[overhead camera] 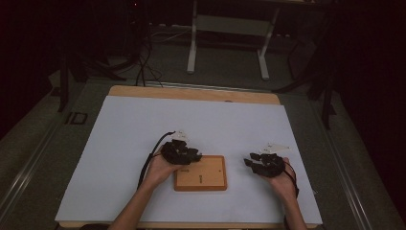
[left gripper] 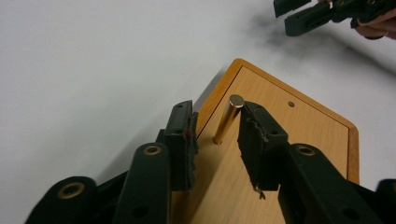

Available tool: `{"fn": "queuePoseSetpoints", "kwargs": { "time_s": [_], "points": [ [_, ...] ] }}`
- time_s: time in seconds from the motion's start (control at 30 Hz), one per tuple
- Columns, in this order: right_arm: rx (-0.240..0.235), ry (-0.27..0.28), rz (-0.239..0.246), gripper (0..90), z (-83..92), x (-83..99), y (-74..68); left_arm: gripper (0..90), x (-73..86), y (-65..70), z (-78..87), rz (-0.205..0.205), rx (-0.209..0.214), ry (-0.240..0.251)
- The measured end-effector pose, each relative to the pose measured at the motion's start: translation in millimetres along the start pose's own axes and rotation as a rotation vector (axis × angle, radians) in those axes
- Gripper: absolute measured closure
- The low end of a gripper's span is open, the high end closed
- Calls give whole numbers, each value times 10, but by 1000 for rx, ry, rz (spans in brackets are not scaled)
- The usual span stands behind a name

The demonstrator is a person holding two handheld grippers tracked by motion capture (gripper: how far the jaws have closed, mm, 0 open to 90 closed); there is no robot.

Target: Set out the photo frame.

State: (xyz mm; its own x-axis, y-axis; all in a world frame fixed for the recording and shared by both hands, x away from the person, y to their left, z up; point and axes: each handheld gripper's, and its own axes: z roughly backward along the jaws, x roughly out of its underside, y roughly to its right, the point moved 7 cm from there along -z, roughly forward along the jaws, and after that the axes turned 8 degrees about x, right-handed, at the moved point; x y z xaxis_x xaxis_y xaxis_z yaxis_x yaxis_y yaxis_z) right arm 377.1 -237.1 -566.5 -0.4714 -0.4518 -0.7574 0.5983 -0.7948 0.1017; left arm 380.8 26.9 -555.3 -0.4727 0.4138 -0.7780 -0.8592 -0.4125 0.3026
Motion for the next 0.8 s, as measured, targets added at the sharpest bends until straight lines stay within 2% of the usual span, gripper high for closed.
{"fn": "queuePoseSetpoints", "kwargs": {
  "time_s": [0.23, 0.37, 0.47, 0.53, 0.67, 0.8],
  "points": [
    [-31, 13, 6, 599, -34, -38, -127, 603, 57, 11, 143, 18, -19, 40],
    [-57, 28, 11, 600, -65, -98, -210, 594, 115, 33, 209, 25, -19, 40],
    [-68, 38, 36, 602, -78, -153, -270, 585, 189, 42, 258, 23, -39, 24],
    [-76, 44, 47, 604, -85, -191, -305, 582, 224, 42, 296, 30, -46, 31],
    [-90, 57, 55, 609, -96, -257, -341, 579, 271, 56, 355, 36, -60, 44],
    [-106, 65, 56, 612, -124, -317, -382, 568, 309, 65, 393, 28, -78, 36]
  ]
}}
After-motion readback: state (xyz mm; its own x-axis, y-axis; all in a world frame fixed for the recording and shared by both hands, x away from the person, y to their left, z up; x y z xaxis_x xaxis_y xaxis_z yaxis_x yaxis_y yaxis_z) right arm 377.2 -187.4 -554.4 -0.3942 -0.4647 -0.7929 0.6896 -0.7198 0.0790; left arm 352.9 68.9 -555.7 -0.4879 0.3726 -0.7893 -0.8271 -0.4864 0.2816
